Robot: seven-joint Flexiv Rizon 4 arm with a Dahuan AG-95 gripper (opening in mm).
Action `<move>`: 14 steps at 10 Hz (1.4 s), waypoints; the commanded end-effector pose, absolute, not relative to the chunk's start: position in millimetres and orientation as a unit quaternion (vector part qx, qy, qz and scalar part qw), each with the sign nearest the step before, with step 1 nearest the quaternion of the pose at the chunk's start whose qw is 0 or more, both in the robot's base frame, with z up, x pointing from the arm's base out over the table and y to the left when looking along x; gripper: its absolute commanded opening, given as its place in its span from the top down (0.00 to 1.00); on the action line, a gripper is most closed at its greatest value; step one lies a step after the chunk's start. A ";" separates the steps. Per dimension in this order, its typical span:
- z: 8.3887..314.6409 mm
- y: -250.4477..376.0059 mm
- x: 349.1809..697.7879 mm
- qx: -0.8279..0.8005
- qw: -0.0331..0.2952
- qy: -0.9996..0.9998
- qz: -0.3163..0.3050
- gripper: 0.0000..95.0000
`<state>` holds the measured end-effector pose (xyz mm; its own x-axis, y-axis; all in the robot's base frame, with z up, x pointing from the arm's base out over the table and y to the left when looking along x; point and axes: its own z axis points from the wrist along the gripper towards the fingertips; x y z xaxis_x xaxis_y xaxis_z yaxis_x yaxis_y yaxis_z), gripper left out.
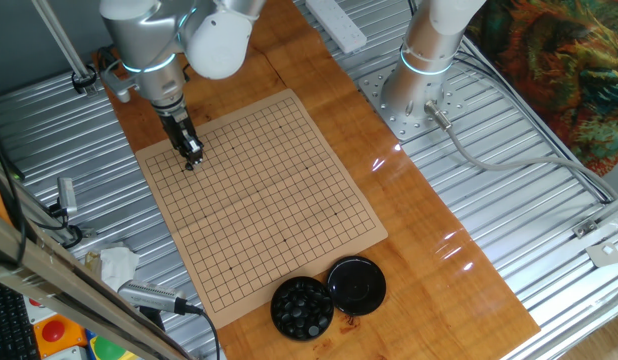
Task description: Play the first move as black on the 3-4 point in the upper right corner of the Go board
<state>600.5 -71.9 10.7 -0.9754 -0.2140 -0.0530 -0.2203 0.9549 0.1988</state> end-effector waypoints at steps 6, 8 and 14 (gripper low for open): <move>10.6 -73.3 599.7 -0.128 0.015 0.988 0.084 0.60; 11.0 -74.2 599.3 -0.128 0.015 0.988 0.086 0.60; 18.8 -73.9 593.9 -0.091 0.004 0.995 0.042 0.60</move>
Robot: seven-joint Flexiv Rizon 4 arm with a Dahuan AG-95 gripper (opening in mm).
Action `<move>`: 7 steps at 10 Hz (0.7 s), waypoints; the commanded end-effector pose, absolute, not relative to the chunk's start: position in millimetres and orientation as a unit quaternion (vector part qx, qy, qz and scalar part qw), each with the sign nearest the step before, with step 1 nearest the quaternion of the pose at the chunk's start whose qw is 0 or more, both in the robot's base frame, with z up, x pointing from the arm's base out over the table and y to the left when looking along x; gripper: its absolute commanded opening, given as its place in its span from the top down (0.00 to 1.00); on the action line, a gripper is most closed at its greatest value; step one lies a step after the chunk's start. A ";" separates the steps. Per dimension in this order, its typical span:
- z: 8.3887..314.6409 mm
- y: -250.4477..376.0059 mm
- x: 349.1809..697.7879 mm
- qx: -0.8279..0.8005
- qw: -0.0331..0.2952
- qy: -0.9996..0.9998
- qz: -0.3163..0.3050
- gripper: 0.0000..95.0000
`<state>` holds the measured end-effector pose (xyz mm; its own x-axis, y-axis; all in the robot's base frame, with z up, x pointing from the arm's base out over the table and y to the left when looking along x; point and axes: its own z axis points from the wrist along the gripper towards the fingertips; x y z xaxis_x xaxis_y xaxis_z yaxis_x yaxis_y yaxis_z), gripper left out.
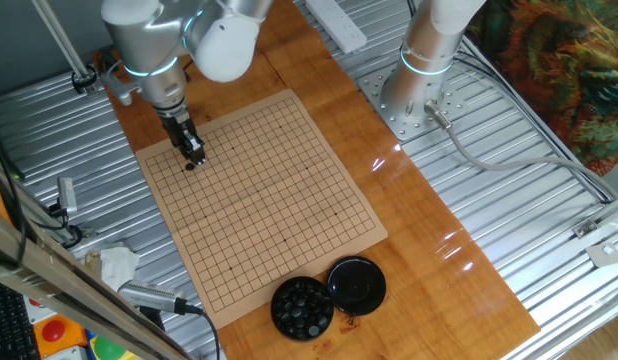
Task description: Play the first move as black on the 3-4 point in the upper right corner of the Go board
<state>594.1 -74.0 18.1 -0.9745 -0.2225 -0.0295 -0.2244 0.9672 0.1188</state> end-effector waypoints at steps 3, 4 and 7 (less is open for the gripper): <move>24.7 -70.3 590.3 -0.063 -0.001 0.998 0.020 0.80; 26.8 -69.0 589.0 -0.061 -0.003 0.998 0.017 0.80; 39.0 -57.9 581.5 -0.049 -0.002 0.999 0.006 1.00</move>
<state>579.5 -56.7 40.6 -0.9952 -0.0976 0.0035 -0.0976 0.9952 0.0078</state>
